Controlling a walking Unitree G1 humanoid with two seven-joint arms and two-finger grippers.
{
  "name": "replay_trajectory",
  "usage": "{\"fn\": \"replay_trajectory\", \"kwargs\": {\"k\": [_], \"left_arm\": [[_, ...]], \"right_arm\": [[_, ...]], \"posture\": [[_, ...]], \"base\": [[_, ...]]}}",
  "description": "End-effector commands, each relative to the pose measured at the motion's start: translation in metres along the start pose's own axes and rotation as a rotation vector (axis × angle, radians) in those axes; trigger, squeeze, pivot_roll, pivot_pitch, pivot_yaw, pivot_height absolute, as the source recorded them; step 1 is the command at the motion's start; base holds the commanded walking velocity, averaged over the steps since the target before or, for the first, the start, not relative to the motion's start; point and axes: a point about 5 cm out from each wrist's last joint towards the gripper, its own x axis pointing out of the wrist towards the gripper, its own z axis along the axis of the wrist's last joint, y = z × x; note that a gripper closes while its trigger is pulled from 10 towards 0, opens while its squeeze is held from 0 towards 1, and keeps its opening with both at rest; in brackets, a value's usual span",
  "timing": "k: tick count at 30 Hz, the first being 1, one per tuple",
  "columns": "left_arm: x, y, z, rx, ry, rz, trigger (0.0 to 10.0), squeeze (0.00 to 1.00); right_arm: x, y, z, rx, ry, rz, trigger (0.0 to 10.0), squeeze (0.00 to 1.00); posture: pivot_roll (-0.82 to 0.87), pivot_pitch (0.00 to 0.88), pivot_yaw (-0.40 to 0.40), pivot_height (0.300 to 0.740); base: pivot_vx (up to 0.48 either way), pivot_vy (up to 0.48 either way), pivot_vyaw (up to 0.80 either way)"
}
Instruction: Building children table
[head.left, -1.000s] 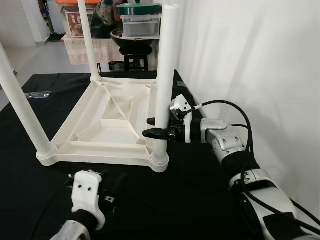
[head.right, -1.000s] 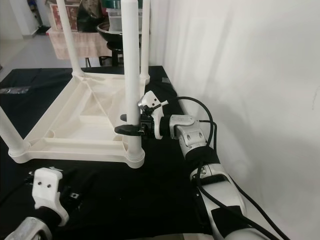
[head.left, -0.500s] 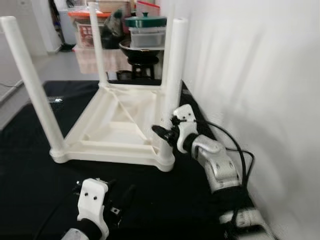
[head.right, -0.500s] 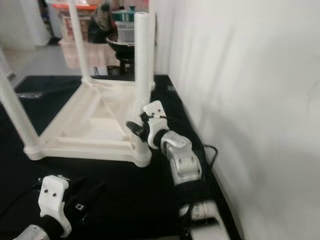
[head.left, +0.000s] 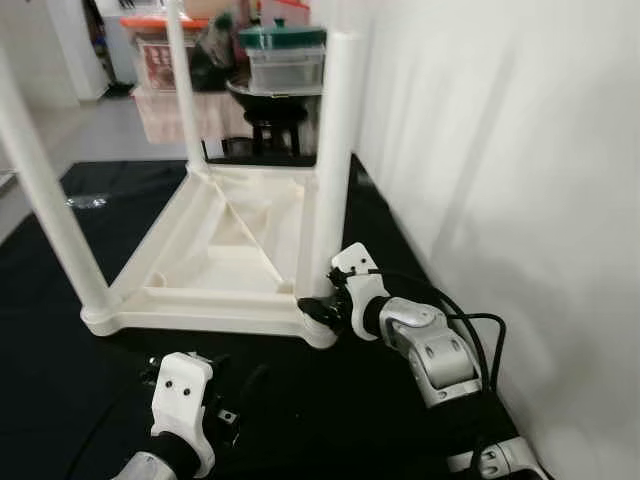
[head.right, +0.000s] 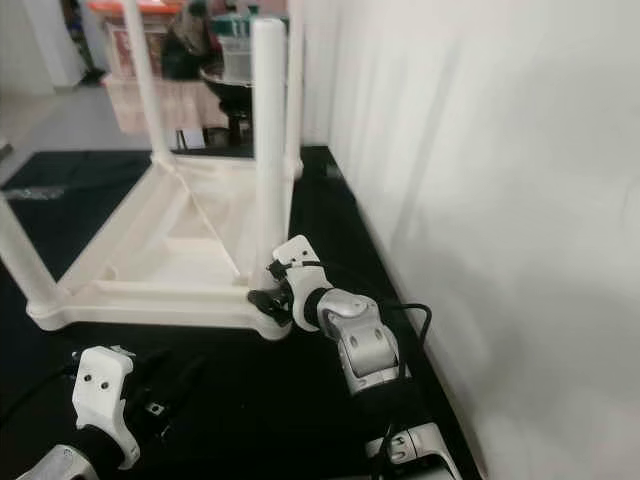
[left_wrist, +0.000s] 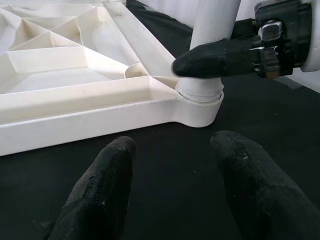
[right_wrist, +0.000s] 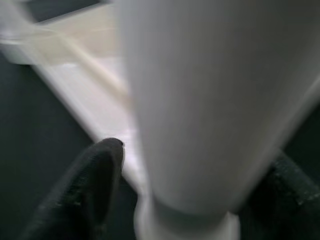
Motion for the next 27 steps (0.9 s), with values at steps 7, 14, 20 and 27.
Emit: {"fn": "replay_trajectory", "kwargs": {"k": [7, 14, 20, 27], "left_arm": [[0.002, 0.0, 0.0, -0.005, -0.001, -0.011, 10.0, 0.0], [0.002, -0.001, 0.001, -0.001, -0.005, -0.015, 10.0, 0.0], [0.003, -0.003, 0.001, -0.002, -0.003, -0.017, 10.0, 0.0], [0.002, -0.006, -0.001, -0.007, 0.0, -0.022, 10.0, 0.0]], "right_arm": [[-0.005, -0.014, 0.046, -0.138, -0.169, 0.308, 10.0, 0.0], [0.0, -0.026, 0.048, -0.16, -0.134, 0.402, 4.9, 0.0], [-0.002, -0.036, 0.059, -0.136, -0.168, 0.462, 0.0, 0.0], [-0.003, -0.044, 0.049, -0.124, -0.161, 0.436, 0.0, 0.0]], "posture": [[0.07, 0.0, -0.049, 0.74], [0.09, 0.0, -0.052, 0.74], [0.09, 0.0, -0.059, 0.74], [0.08, 0.0, -0.06, 0.74]], "base": [[0.0, 0.0, 0.0], [0.0, 0.0, 0.0], [0.0, 0.0, 0.0], [0.0, 0.0, 0.0]]}}
